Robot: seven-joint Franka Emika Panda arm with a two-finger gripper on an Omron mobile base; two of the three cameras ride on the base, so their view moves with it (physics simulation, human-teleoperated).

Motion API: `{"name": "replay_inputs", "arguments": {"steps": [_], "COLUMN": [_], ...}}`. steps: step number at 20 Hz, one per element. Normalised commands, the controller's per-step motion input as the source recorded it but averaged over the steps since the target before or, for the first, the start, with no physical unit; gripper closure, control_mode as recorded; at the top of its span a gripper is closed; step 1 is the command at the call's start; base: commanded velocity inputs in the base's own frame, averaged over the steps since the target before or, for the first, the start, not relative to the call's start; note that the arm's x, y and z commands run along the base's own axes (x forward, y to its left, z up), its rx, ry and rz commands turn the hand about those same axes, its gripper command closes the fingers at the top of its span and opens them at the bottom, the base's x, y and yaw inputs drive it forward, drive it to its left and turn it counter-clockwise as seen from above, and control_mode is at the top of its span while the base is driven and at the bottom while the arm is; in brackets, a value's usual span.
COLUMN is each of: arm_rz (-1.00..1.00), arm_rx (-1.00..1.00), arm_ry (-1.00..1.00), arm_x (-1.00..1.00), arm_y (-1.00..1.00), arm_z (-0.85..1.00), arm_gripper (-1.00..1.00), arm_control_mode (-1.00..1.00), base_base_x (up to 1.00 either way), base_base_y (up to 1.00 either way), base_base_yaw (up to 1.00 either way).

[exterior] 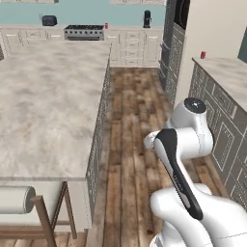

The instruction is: Four empty soda cans are scattered around the kitchen. Gather all the cans and cluster them next to the stove for recycling.

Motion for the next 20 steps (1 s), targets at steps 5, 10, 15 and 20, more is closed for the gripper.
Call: {"name": "replay_inputs", "arguments": {"steps": [5,10,15,20], "arm_rz": [0.00,0.00,0.00,0.00], "arm_rx": [0.00,0.00,0.00,0.00], "arm_ry": [0.00,0.00,0.00,0.00], "arm_x": [0.00,0.00,0.00,0.00], "arm_y": [0.00,0.00,0.00,0.00], "arm_z": [0.00,0.00,0.00,0.00], "arm_gripper": [-1.00,-1.00,-1.00,-1.00], "arm_control_mode": [1.00,1.00,1.00,1.00], "base_base_x": [0.00,-0.16,-0.74,-0.94], "base_base_y": [0.55,0.54,0.45,0.40], "base_base_yaw": [-0.25,-0.23,-0.17,-0.17]}}
